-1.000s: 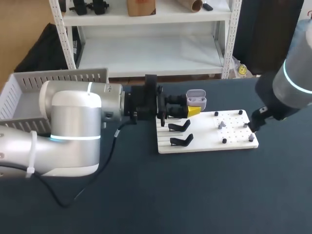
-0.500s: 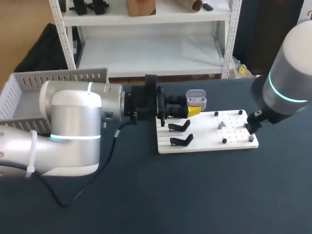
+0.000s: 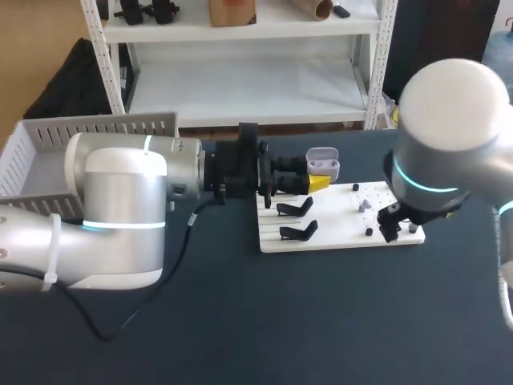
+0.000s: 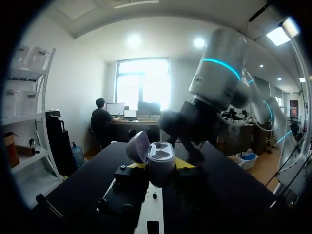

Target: Pick up each earbud case from the left stands, insert the matching earbuds, close the lid, and place the case in the box.

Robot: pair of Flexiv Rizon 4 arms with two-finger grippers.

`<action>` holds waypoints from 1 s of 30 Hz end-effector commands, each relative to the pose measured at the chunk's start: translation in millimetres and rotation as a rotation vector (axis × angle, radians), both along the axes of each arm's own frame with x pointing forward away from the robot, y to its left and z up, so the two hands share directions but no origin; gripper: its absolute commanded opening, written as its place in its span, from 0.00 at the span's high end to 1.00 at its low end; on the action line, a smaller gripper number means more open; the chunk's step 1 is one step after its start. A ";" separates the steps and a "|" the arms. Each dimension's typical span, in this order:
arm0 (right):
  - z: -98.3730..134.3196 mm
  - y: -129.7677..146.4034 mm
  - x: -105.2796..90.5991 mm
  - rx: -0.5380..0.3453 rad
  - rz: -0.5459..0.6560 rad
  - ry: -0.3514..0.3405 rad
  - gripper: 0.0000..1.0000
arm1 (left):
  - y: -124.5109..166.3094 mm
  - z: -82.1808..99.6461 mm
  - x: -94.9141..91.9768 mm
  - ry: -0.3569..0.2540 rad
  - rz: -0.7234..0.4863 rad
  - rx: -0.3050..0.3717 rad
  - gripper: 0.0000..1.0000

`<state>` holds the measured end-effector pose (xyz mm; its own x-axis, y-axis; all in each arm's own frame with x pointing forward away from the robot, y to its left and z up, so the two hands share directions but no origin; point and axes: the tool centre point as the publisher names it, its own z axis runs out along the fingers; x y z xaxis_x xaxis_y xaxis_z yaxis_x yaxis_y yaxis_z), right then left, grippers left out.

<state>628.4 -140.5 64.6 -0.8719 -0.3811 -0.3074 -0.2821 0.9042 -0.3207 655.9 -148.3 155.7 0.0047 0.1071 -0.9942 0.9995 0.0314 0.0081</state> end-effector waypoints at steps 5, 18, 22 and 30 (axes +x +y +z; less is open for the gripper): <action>-14.1 0.2 7.2 -0.083 0.034 0.018 0.00 | 0.0 -0.6 -0.4 -0.002 0.003 -0.004 1.00; -34.5 -5.9 9.7 -0.094 0.003 0.066 0.32 | 0.0 -0.6 -0.4 -0.002 0.003 -0.004 1.00; -40.2 -10.8 19.5 -0.098 -0.014 0.066 0.45 | 0.0 -0.6 -0.4 -0.002 0.003 -0.004 1.00; -41.9 -12.3 28.7 -0.092 -0.057 0.067 0.52 | 0.0 -0.6 -0.4 -0.002 0.003 -0.004 1.00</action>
<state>653.1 -155.0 23.8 -0.9069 -0.3613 -0.2169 -0.2613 0.8859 -0.3831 656.0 -148.4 155.8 0.0045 0.1071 -0.9942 0.9995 0.0316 0.0079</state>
